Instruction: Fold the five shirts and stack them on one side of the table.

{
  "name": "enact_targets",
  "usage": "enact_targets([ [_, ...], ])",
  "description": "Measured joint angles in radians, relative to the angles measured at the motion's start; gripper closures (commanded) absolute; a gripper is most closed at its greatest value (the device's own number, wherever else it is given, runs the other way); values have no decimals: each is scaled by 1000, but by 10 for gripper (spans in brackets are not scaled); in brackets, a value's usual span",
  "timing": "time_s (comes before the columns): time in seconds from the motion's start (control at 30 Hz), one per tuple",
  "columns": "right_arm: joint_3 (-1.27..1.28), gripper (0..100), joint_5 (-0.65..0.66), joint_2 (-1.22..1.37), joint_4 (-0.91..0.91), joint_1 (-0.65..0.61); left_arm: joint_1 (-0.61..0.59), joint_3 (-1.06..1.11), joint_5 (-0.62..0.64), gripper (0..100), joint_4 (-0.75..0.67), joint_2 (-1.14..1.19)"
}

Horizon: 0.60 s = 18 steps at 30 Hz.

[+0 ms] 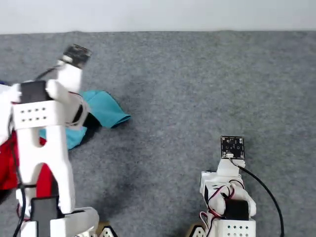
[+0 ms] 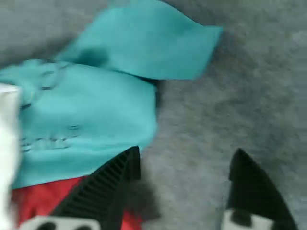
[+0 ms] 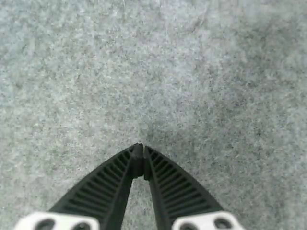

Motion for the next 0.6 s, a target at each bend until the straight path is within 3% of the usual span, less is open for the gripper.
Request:
enact_targets([
  [0.23,0,990,0,0,0,0,20,155,8,700,-169,161],
  [0.5,0,990,0,0,0,0,20,161,11,994,-348,361],
  [0.6,0,990,0,0,0,0,20,161,2,997,-365,362],
])
